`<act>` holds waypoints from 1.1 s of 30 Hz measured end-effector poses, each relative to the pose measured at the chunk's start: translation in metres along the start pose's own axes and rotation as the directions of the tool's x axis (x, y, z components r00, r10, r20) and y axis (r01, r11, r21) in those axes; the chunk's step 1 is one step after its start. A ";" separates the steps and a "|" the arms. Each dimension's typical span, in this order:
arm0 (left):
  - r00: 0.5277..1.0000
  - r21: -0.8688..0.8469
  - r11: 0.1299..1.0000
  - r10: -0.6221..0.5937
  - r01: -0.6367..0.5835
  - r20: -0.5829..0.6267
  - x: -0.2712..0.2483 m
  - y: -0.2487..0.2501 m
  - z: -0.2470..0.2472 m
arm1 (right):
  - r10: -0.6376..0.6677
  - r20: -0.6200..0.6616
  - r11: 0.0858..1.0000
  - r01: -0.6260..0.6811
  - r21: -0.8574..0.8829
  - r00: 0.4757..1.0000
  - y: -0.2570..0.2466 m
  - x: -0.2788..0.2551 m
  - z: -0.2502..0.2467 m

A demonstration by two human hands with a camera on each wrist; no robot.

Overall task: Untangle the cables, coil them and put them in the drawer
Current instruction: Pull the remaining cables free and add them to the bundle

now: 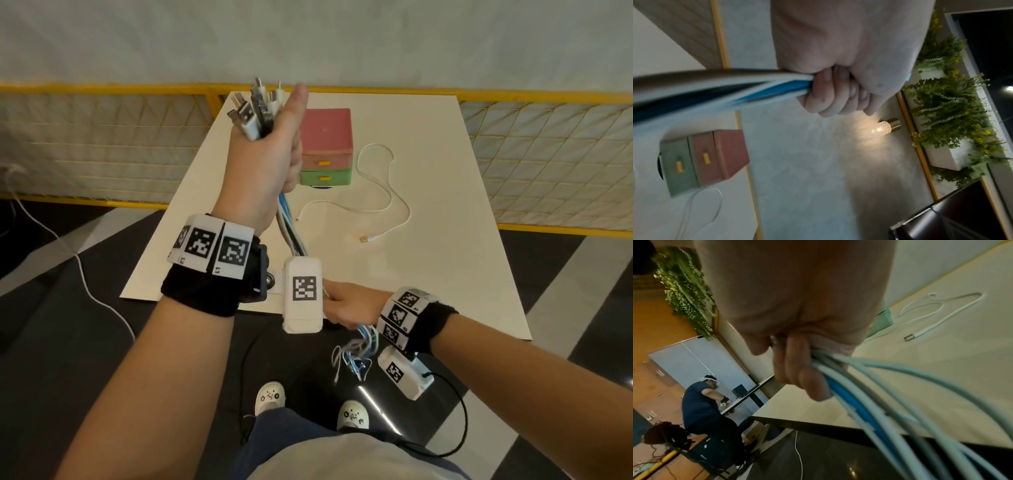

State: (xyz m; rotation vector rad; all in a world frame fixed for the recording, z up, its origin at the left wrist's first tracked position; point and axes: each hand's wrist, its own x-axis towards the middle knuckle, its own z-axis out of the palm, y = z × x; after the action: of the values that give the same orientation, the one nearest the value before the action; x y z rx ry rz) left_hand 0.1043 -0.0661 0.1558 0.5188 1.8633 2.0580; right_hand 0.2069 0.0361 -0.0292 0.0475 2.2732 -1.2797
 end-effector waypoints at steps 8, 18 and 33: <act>0.991 0.093 0.987 -0.135 0.133 0.016 0.006 -0.035 -0.003 | 0.099 -0.127 0.917 -0.140 -0.374 0.987 0.040 0.023 -0.048; 0.971 0.046 0.971 -0.233 0.235 -0.050 0.025 -0.060 -0.001 | 0.272 -0.479 0.828 -0.457 -0.326 0.835 0.088 0.050 -0.108; 0.970 -0.063 0.972 -0.231 0.227 -0.074 0.034 -0.072 0.008 | 0.144 -0.425 0.866 -0.321 -0.382 0.894 0.108 0.029 -0.090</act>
State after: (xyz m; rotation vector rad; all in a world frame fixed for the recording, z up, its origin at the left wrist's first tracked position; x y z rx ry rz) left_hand 0.0772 -0.0364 0.0864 0.1975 1.8104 1.9950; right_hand 0.1735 0.1616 -0.0908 0.4383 2.7397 -0.6357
